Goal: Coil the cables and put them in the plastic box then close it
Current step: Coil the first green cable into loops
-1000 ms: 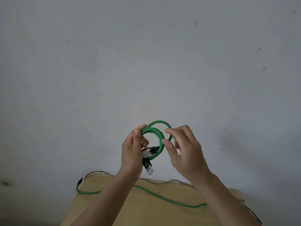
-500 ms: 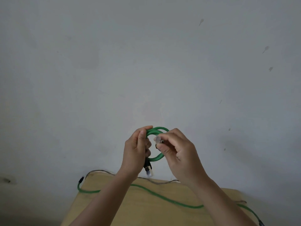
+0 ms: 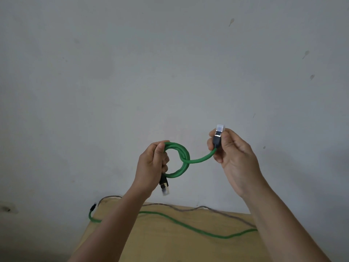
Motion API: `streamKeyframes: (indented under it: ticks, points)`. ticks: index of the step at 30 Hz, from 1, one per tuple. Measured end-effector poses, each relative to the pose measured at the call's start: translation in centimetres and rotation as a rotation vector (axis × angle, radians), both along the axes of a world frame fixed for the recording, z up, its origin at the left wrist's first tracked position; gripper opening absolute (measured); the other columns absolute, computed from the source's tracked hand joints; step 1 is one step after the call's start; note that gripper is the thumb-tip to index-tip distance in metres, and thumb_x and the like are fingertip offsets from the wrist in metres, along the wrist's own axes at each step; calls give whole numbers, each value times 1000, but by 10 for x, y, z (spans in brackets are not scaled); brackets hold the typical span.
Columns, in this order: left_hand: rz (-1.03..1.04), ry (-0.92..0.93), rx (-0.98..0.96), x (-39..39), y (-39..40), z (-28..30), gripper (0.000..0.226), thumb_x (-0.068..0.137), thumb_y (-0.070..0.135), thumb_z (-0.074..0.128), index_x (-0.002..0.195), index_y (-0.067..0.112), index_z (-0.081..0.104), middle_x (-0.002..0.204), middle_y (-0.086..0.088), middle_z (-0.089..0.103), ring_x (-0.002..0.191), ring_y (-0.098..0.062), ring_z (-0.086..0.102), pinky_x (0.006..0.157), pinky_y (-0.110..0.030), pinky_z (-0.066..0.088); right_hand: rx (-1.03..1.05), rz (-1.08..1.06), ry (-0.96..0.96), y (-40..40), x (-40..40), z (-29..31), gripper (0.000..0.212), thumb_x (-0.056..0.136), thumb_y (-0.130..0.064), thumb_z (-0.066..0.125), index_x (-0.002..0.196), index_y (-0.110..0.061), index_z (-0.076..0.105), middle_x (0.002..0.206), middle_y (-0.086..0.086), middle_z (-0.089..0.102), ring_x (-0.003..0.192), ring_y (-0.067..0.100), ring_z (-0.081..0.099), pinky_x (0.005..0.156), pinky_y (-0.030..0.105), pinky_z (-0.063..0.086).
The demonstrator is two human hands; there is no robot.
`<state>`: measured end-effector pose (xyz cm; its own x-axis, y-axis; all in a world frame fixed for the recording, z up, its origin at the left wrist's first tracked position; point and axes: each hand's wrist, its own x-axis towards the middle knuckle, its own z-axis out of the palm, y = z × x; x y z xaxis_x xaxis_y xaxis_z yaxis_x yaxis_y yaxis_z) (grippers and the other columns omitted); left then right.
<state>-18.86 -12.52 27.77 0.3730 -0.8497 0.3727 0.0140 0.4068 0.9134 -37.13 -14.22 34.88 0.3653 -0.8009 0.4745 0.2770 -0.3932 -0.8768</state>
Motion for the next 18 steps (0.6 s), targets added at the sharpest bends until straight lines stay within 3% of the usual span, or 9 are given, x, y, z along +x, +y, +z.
streamKeyframes:
  ticks: [4,8,12,15,18]
  points:
    - [-40,-36,58,-4,0,-3,29,98,34,38,81,15,52,52,15,44,52,-7,38,43,-18,35,-3,-15,138,-1,-1,-2,30,93,-34,41,94,-22,68,60,-4,58,57,10,46,49,17,35]
    - [-120,-83,55,-13,4,-7,32,99,34,34,73,18,44,52,14,40,50,-8,35,42,-19,30,-22,-102,333,-1,4,-4,28,99,-28,40,100,-29,68,55,-9,53,52,9,48,48,13,39]
    - [-162,-120,39,-19,8,-7,32,100,29,32,73,14,41,52,13,36,47,-7,29,40,-18,26,-6,-93,488,-4,7,-6,11,94,-33,49,89,-27,57,50,-10,54,45,10,47,47,17,40]
    - [-185,-136,17,-22,11,-6,32,99,29,32,77,11,47,52,11,33,47,-8,27,40,-17,25,15,-67,552,-7,7,-9,16,91,-34,55,83,-20,55,47,-9,55,42,9,46,45,16,40]
    - [-192,-136,15,-23,12,-6,35,97,35,33,82,10,53,53,9,31,48,-10,25,40,-20,22,4,-57,605,-8,4,-11,15,91,-34,56,78,-24,57,50,-8,57,45,10,48,52,22,42]
